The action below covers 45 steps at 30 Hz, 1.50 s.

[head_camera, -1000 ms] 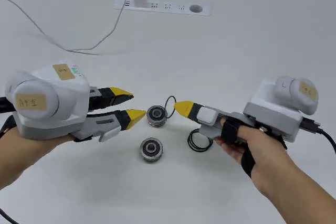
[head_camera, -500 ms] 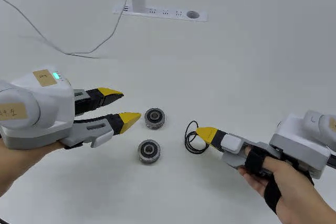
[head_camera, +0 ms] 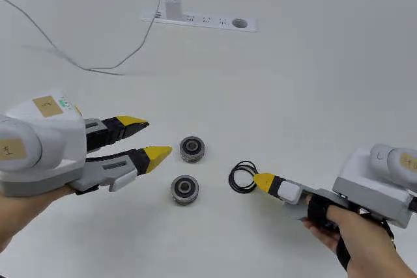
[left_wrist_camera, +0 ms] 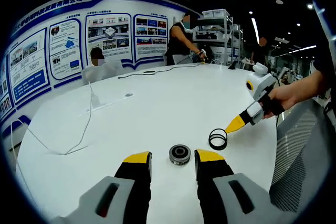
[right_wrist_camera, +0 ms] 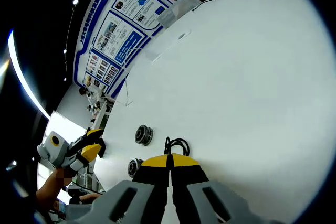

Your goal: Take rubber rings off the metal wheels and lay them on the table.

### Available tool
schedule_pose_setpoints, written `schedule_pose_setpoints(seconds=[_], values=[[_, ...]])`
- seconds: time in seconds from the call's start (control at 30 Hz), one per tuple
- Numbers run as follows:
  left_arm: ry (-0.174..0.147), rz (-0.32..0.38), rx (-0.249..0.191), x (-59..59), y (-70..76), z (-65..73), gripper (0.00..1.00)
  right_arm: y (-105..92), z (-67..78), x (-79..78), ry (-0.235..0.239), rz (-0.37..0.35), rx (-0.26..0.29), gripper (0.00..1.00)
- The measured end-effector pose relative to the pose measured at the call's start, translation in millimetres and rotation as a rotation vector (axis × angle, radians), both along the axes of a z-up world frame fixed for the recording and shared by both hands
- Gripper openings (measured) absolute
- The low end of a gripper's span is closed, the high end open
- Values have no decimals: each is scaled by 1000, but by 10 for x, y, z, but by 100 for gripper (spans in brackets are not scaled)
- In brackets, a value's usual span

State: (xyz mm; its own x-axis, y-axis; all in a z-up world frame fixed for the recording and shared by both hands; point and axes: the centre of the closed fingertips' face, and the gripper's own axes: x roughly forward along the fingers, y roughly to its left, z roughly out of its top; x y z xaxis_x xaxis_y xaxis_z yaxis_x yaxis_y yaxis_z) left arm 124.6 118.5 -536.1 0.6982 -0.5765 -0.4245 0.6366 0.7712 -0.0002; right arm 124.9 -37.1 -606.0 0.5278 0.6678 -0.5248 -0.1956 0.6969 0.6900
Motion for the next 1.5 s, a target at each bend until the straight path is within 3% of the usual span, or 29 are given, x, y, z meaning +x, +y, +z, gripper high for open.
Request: schedule_pose_setpoints(seconds=[0.17, 0.5, 0.6, 0.7, 0.73, 0.8, 0.93, 0.97, 1.03, 1.07, 1.23, 1.33, 1.5], values=[[7, 4, 12, -37, 30, -9, 34, -27, -3, -13, -66, 67, -127, 8], [-20, 27, 0, -70, 80, 116, 34, -71, 4, -87, -217, 247, -353, 16], [-25, 38, 0, -88, 115, 132, 34, -53, 39, -114, -248, 275, -368, 17], [-33, 58, -20, -105, 153, 177, 34, -35, 115, -115, -314, 301, -373, 19], [-33, 67, -6, -109, 181, 169, 35, -33, 138, -121, -331, 309, -370, 21], [-31, 75, 18, -126, 225, 149, 35, -52, 199, -94, -392, 322, -390, 23], [-45, 102, 2, -167, 300, 195, 37, -70, 320, -79, -504, 368, -427, 27], [-56, 111, 11, -181, 326, 205, 38, -82, 346, -92, -514, 369, -428, 27], [-75, 95, 108, -226, 390, 163, 40, -98, 402, -104, -534, 365, -428, 28], [-78, 86, 129, -252, 392, 147, 41, -107, 426, -102, -547, 363, -429, 29], [-73, 116, 95, -355, 436, 121, 47, -140, 578, -125, -603, 354, -408, 37], [-81, 137, 153, -389, 529, 83, 54, -217, 610, -125, -613, 335, -410, 39], [-111, 211, 65, -412, 639, 196, 62, -372, 645, -120, -625, 307, -435, 43]])
